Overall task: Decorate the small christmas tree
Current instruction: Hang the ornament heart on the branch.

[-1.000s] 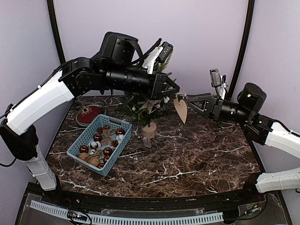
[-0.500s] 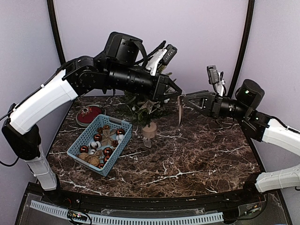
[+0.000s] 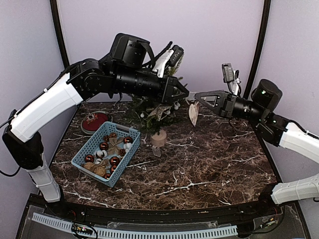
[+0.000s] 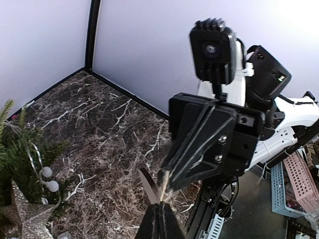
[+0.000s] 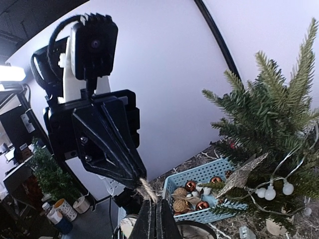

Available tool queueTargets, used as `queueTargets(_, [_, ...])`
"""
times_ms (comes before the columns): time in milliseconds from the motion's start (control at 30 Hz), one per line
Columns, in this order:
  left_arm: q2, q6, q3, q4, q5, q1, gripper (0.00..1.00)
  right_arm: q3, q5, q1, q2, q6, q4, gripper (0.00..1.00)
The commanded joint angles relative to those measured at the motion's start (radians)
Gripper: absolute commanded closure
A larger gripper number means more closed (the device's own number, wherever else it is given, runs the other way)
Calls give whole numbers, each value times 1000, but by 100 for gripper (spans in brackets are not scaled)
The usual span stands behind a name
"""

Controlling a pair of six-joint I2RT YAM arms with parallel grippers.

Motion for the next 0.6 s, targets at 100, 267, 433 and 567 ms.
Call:
queueTargets(100, [-15, -19, 45, 62, -3, 94, 100, 197, 173, -38, 69, -63, -158, 100])
queueTargets(267, [39, 6, 133, 76, 7, 138, 100, 311, 204, -70, 172, -62, -188, 100])
queueTargets(433, [107, 49, 233, 73, 3, 188, 100, 414, 217, -99, 261, -67, -179, 100])
queueTargets(567, [141, 81, 257, 105, 10, 218, 100, 482, 226, -120, 325, -67, -178, 100])
